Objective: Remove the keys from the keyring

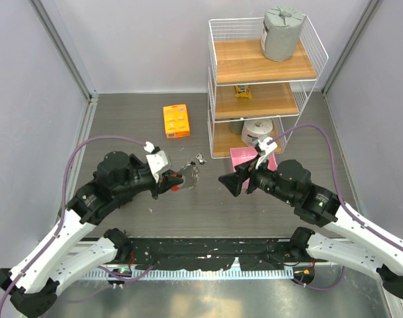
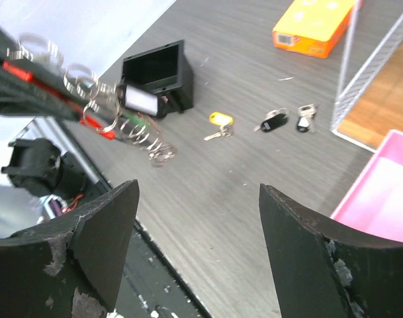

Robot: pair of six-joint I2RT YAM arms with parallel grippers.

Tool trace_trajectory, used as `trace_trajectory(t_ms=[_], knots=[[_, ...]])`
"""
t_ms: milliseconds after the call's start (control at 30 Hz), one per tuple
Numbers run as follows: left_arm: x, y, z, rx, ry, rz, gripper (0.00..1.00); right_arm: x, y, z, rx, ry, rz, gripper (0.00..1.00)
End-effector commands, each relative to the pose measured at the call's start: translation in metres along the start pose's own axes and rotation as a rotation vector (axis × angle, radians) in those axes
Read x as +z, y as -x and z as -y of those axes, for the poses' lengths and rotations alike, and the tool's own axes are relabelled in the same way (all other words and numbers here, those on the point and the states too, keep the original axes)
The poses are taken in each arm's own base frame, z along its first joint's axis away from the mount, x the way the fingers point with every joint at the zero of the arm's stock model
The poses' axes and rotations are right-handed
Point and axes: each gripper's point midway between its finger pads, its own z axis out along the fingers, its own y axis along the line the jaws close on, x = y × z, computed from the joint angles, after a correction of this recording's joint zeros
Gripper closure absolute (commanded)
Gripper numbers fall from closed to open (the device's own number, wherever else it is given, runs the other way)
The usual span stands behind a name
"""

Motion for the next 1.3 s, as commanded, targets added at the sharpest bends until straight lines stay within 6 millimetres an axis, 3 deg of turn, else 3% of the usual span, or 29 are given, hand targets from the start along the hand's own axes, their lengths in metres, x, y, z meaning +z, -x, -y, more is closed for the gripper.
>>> trace_trajectory(t_ms=[0, 100, 267, 400, 500, 700, 967, 1267], knots=[[-0.025, -0.018, 0.008, 0.334, -0.071, -0.130, 1.00, -0.007, 0.014, 0.026, -0.062, -0.138, 0.076, 0.20], [-0.038, -0.013, 0.001, 0.455, -0.037, -0.163, 1.00, -0.003, 0.011, 0.031, -0.096, -0.156, 0.059, 0.20], [-0.054, -0.021, 0.000, 0.586, -0.105, -0.304, 1.00, 0.012, 0.006, 0.021, -0.121, -0.092, 0.039, 0.21], [-0.063, -0.022, -0.004, 0.717, -0.136, -0.364, 1.00, 0.020, 0.003, -0.013, -0.181, 0.113, 0.027, 0.23], [-0.065, -0.012, -0.004, 0.782, -0.141, -0.335, 1.00, 0.017, -0.003, -0.044, -0.236, 0.308, 0.012, 0.23], [-0.063, 0.001, 0.001, 0.826, -0.161, -0.281, 1.00, 0.015, 0.002, -0.081, -0.271, 0.520, 0.034, 0.23], [-0.066, 0.007, 0.009, 0.827, -0.184, -0.251, 1.00, 0.025, 0.004, -0.109, -0.297, 0.625, 0.030, 0.25], [-0.070, 0.011, 0.013, 0.838, -0.181, -0.225, 1.00, 0.036, 0.004, -0.137, -0.315, 0.691, 0.015, 0.42]])
